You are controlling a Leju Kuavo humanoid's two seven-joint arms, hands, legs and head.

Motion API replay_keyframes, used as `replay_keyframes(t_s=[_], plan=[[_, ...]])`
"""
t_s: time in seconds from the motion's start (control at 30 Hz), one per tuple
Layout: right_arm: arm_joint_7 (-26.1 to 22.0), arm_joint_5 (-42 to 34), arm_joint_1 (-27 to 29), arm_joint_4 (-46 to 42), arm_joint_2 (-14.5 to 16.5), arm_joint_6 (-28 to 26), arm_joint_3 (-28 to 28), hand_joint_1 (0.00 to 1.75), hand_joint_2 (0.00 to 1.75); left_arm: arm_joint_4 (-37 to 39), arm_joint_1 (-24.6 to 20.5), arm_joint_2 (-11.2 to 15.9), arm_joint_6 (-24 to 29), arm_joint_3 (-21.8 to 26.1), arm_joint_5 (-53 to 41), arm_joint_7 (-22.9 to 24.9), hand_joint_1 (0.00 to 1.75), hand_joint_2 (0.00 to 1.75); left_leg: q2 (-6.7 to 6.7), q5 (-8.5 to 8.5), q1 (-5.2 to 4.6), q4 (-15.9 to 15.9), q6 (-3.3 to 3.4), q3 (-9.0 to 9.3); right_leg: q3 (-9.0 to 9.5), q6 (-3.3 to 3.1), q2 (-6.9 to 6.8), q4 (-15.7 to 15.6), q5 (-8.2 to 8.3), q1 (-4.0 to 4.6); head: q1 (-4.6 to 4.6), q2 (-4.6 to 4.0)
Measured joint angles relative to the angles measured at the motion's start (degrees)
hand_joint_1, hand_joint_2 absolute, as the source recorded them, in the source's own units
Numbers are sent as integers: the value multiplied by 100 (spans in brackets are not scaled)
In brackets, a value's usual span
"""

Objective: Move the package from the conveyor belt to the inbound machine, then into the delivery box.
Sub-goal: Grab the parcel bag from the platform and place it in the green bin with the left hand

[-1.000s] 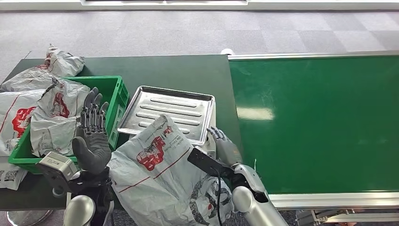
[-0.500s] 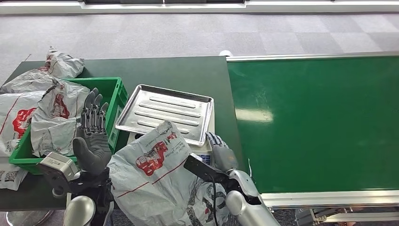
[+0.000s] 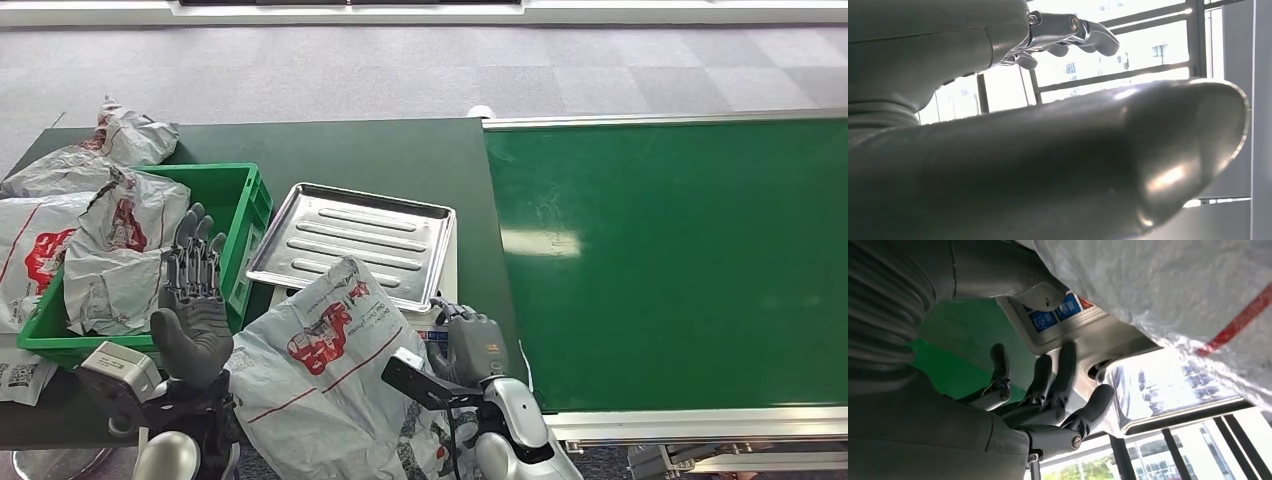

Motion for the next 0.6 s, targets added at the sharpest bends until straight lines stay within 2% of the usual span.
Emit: replay_keyframes(t_s=[0.33, 0.6], plan=[[-130, -25, 400, -416, -25, -218, -26, 175, 175, -22, 59, -13, -49, 1, 5, -68, 0, 0, -1, -1, 0, 0, 0, -12, -10, 0, -3, 0, -1, 0, -1, 0], [-204, -177, 515, -550, -28, -222, -72, 175, 175, -19, 53, -13, -92, 1, 37, -89, 0, 0, -1, 0, 0, 0, 0, -13, -11, 0, -3, 0, -1, 0, 0, 0]])
